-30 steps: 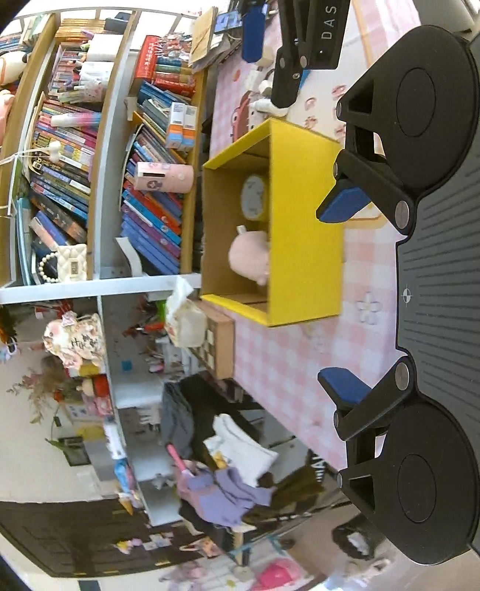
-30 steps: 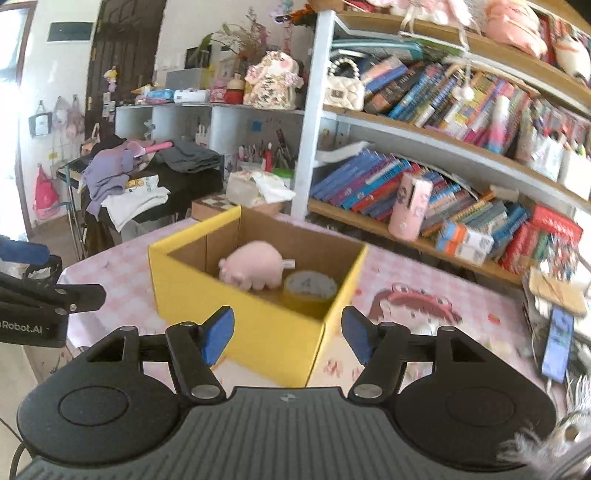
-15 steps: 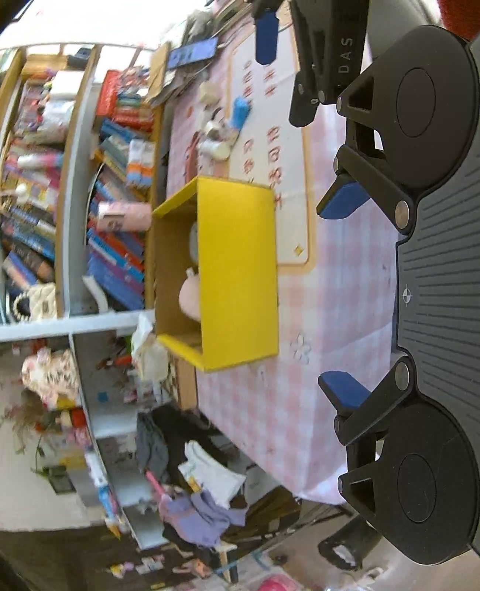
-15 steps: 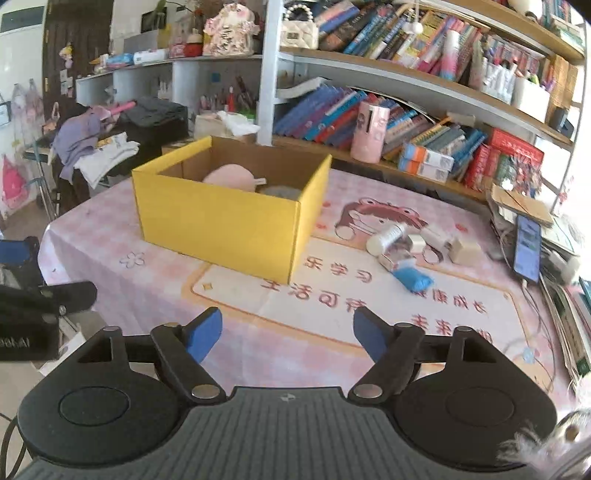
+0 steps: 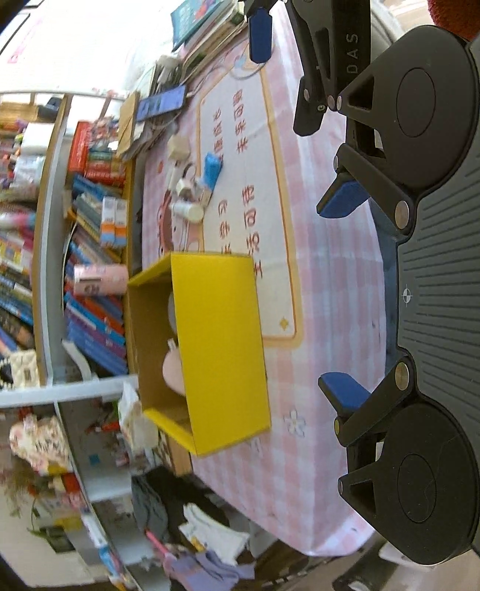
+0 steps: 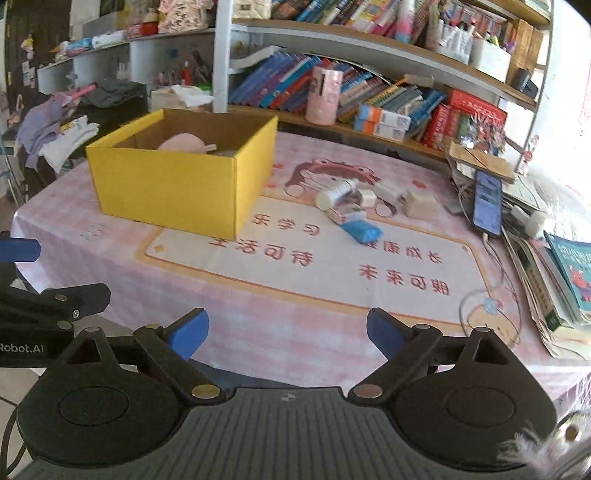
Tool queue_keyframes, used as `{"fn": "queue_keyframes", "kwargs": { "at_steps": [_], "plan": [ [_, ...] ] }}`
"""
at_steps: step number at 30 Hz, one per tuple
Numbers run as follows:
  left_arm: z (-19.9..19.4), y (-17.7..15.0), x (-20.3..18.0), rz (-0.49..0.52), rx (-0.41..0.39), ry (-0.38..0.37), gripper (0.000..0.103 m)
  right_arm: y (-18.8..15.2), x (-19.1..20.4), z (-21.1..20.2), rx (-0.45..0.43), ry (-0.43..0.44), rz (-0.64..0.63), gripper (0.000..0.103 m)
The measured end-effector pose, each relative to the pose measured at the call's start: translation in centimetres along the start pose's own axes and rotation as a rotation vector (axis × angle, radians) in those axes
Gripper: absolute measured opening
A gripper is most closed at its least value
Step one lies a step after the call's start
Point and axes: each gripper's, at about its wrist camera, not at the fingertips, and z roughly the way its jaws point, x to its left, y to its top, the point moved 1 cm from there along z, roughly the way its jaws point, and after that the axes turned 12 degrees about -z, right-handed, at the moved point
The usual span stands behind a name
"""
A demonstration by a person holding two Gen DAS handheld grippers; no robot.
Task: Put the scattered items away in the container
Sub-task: 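Withdraw both tools from the box back toward the scattered items, then grasp the blue packet with the left tool while the right tool grasps the white block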
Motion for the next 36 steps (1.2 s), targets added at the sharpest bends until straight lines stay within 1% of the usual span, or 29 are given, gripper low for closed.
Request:
{"fn": "queue_keyframes", "kwargs": {
  "at_steps": [4,9,18,21,27,36],
  "plan": [
    [0.5,0.1,-1.0,0.021,0.012,-0.020,0.093,-0.4,-0.7,0.4,0.025,-0.004,0.012,0.096],
    [1.7,0.8,-1.8,0.004,0.019,-0.021,0.093,-0.1,-1.6,1.3,0.031,-0.009,-0.007,0.097],
    [4.6,2.2,-4.4,0.020,0.053,-0.037,0.093,0.1,-5.1,3.8,0.063,-0.014,0.028,0.097],
    [5.7,2.4,-5.5,0.034,0.072,-0.044,0.093,0.0,-6.2,4.5,0.072,-0.020,0.043,0.097],
    [7.0,2.8,-7.5,0.063,0.083,-0.057,0.093,-0.4,-8.5,5.9,0.090,-0.021,0.065,0.097],
    [9.3,3.5,-9.9,0.054,0.098,-0.072,0.093,-0.7,-11.1,7.5,0.093,-0.022,0.057,0.097]
  ]
}}
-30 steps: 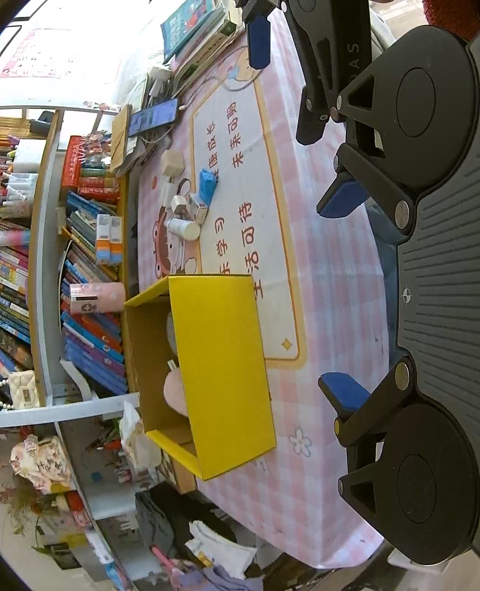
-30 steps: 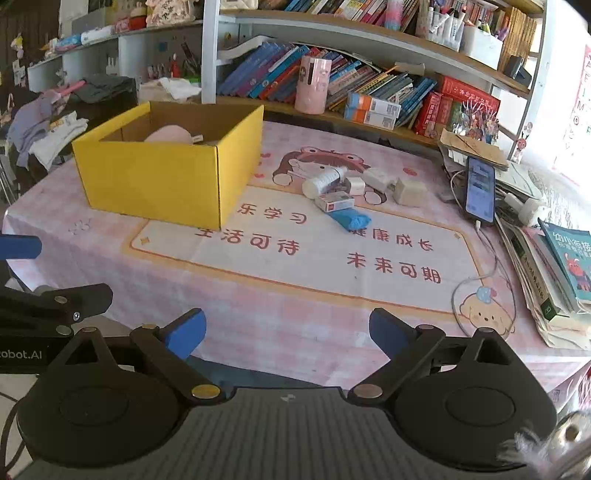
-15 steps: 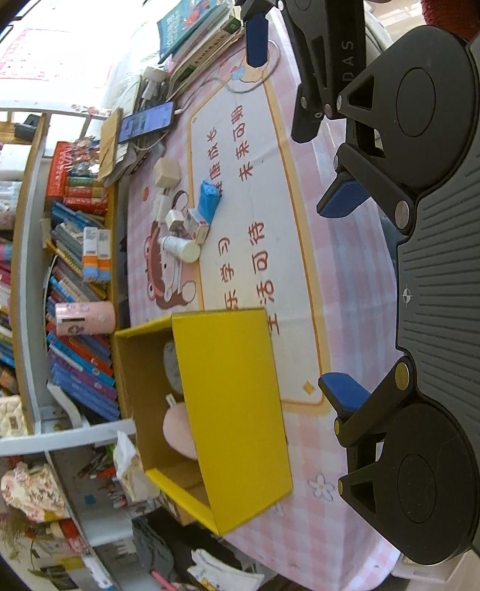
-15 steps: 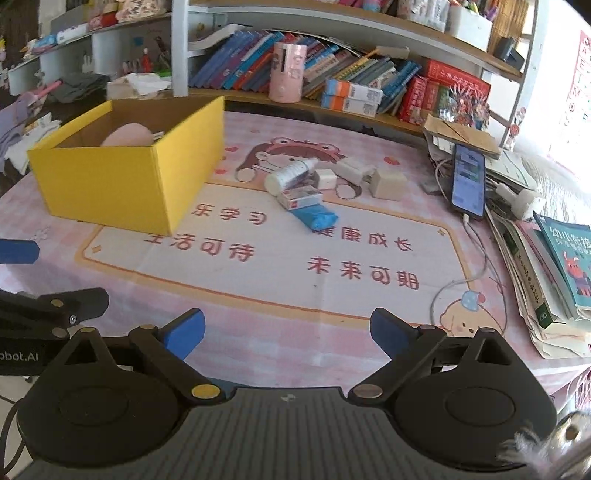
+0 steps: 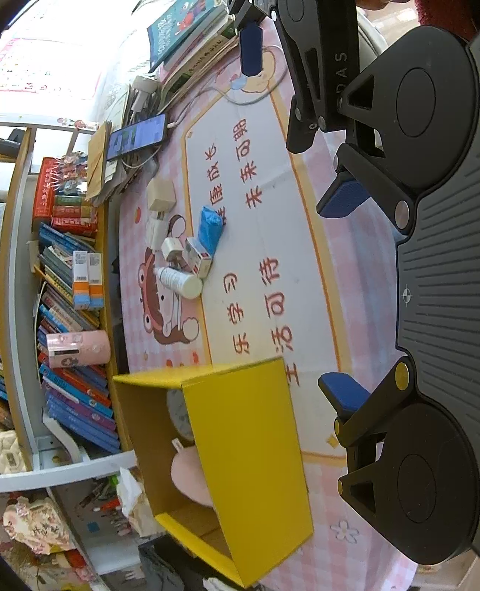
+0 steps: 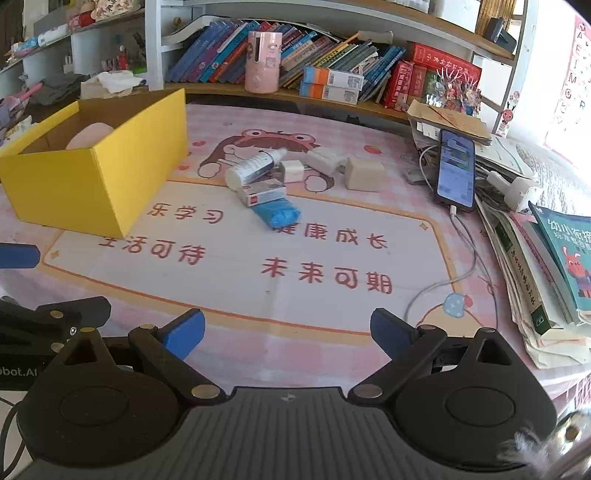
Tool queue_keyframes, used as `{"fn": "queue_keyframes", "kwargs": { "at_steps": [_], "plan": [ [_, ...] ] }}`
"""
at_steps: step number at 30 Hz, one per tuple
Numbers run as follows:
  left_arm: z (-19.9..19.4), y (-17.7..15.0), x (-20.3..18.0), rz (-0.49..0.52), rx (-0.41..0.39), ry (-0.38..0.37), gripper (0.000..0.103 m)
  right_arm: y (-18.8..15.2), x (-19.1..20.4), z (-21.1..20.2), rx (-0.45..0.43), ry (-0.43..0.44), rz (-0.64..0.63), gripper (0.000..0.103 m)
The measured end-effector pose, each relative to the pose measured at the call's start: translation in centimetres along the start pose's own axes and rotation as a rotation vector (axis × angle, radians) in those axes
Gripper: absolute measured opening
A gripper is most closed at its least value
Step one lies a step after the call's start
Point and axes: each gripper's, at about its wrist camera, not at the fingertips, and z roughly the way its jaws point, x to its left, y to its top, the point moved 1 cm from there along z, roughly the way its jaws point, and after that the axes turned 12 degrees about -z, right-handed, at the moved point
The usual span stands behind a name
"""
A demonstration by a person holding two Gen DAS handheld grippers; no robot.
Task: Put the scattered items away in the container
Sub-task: 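Grasp the blue packet with the left tool while the right tool grasps the white block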
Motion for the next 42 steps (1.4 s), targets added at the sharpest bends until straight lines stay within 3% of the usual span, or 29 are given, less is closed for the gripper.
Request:
{"fn": "queue_keyframes", "kwargs": {
  "at_steps": [12,24,31,33,42],
  "plan": [
    [5.3,5.0,-5.8,-0.012,-0.014,0.013,0.093,2.9,-8.2,4.1,-0.010,0.005,-0.010,0.097],
    [10.7,9.0,-9.2,-0.167,0.003,0.128,0.092,6.5,-15.7,10.8,-0.022,0.104,-0.047,0.096],
    [13.4,10.5,-8.9,-0.295,0.045,0.186,0.090,8.4,-17.4,14.4,-0.011,0.161,-0.039,0.094],
    [14.3,10.7,-8.9,-0.320,0.074,0.186,0.085,8.8,-17.5,15.3,-0.010,0.171,-0.056,0.094],
    [18.2,10.8,-11.1,-0.311,0.147,0.214,0.077,11.3,-18.3,19.0,-0.021,0.191,-0.085,0.094]
  ]
}}
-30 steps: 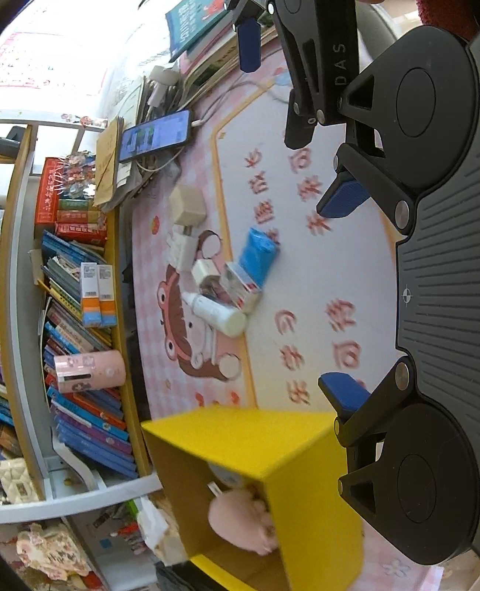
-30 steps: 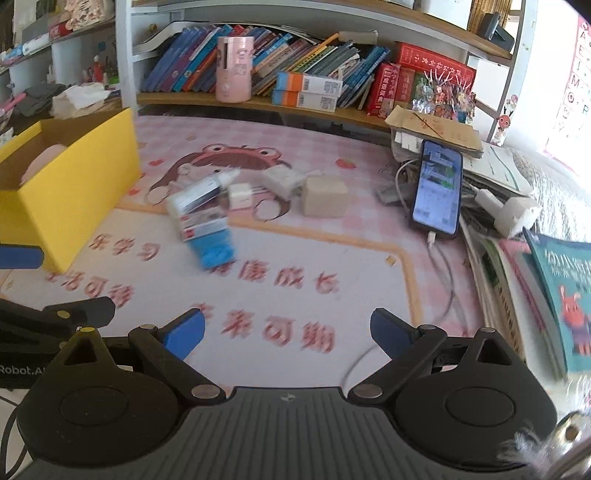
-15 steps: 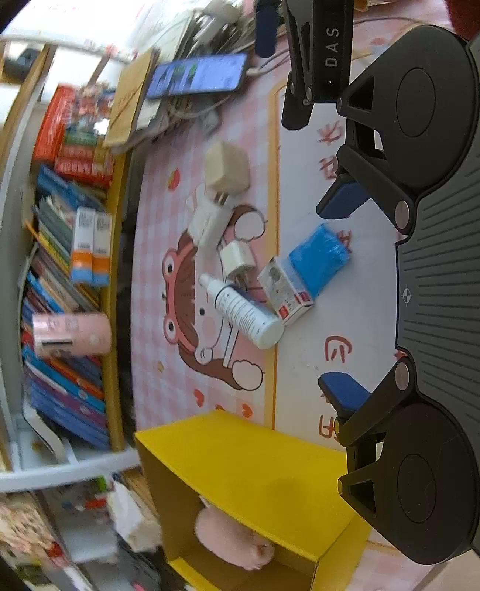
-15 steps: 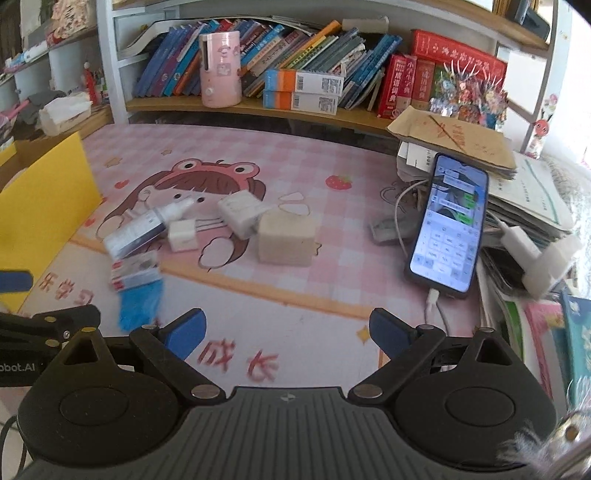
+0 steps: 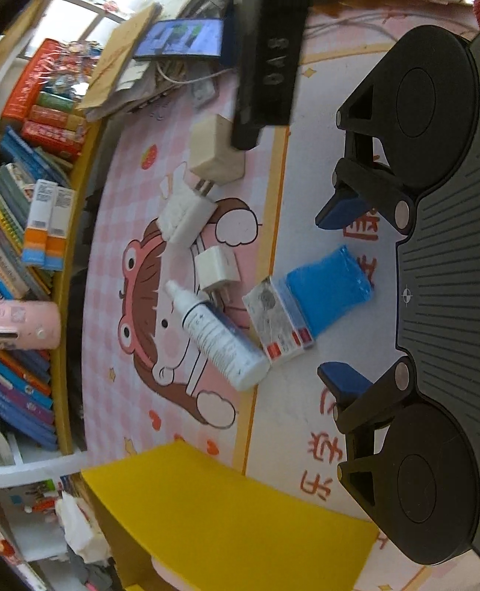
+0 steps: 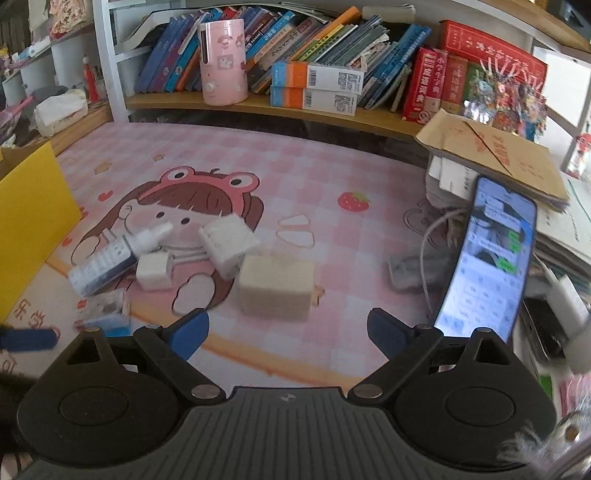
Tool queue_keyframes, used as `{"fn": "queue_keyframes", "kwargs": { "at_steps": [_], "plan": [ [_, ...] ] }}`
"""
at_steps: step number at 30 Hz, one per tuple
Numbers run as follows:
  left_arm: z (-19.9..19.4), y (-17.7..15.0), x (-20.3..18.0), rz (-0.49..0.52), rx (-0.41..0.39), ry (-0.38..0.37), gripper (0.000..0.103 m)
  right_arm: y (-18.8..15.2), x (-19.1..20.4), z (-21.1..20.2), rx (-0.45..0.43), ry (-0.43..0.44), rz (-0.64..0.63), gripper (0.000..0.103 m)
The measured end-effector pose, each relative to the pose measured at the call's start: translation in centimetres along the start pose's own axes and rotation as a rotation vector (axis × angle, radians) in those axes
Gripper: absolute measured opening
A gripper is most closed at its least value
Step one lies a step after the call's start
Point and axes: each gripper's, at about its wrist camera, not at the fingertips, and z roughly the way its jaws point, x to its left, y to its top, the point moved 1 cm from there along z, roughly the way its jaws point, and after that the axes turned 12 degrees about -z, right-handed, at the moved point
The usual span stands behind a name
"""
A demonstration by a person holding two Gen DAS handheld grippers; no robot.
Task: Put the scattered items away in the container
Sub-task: 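Grasp the blue packet with the left tool while the right tool grasps the white block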
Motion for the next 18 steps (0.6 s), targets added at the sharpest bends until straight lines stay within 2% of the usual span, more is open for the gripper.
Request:
{"fn": "queue_keyframes", "kwargs": {
  "at_steps": [2,6,10,13,15,18],
  "plan": [
    [0.4,-0.1,-0.3,0.010,0.006,0.017,0.072,0.5,0.1,0.8,-0.002,0.006,-0.009,0.094],
    [1.1,0.0,0.2,-0.011,0.024,0.037,0.068,1.4,0.5,2.5,-0.001,0.011,-0.030,0.091],
    [1.1,-0.3,0.1,0.003,0.008,0.046,0.066,1.7,0.7,3.9,0.017,0.018,-0.035,0.087],
    [0.9,-0.5,-0.1,0.024,-0.001,0.034,0.056,1.7,0.8,4.5,0.027,0.016,-0.034,0.076],
    [0.7,-0.6,-0.2,0.039,-0.003,0.023,0.042,1.6,0.7,4.7,0.030,0.018,-0.026,0.058],
    [0.4,-0.7,0.0,0.045,0.004,0.011,0.036,1.5,0.4,4.8,0.027,0.019,-0.007,0.052]
  ]
}}
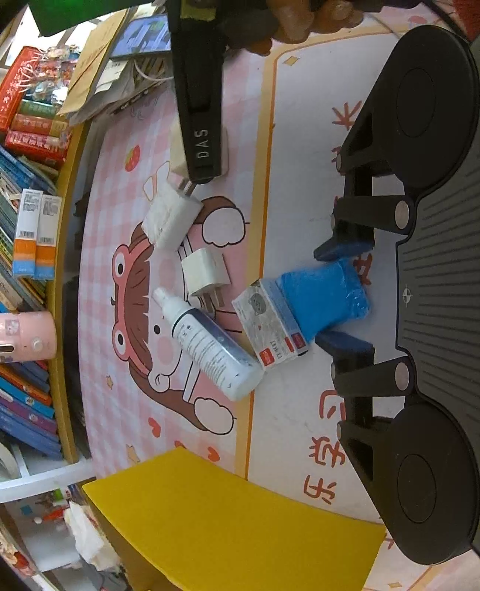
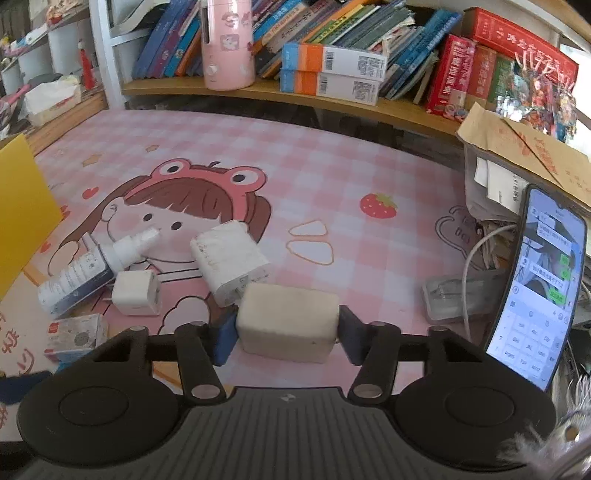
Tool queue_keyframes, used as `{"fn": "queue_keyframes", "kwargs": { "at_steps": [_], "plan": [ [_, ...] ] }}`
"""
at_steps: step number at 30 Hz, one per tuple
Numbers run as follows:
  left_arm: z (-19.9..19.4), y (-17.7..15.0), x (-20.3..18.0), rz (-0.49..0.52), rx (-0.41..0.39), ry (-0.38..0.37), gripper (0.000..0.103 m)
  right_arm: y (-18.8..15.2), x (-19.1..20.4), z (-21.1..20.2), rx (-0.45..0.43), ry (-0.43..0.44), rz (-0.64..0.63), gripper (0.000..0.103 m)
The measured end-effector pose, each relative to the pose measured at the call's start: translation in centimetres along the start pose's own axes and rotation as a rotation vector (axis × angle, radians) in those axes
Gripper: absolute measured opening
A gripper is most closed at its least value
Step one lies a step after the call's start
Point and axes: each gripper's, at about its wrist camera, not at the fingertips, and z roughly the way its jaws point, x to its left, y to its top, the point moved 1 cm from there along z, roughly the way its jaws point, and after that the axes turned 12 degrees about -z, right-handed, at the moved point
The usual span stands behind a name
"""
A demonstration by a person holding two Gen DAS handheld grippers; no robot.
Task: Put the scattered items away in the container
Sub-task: 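Grasp the blue packet with the left tool while the right tool grasps the white block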
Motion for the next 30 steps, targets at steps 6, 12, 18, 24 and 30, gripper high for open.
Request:
{"fn": "queue_keyframes", "kwargs": {
  "at_steps": [6,12,18,24,30],
  "plan": [
    [-1.6,-0.3,0.6,-0.004,0.001,-0.039,0.031,-0.5,0.1,-0.7,-0.006,0.014,0.003,0.048],
    [-3.2,-0.7,0.9,0.001,-0.031,-0.051,0.031,-0.8,0.6,-0.4,0.005,-0.005,-0.008,0.052],
    [-5.0,-0.9,1.5,-0.006,-0.065,-0.062,0.030,-1.2,0.6,-0.5,-0.006,-0.006,-0.006,0.047],
    [-5.9,-0.7,1.9,-0.001,-0.080,-0.071,0.030,-1.9,0.8,-2.9,-0.016,0.026,-0.014,0.046],
    [-7.5,-0.5,1.8,0.039,-0.113,-0.083,0.030,-3.1,1.0,-6.1,-0.031,0.058,-0.006,0.046]
  ]
}}
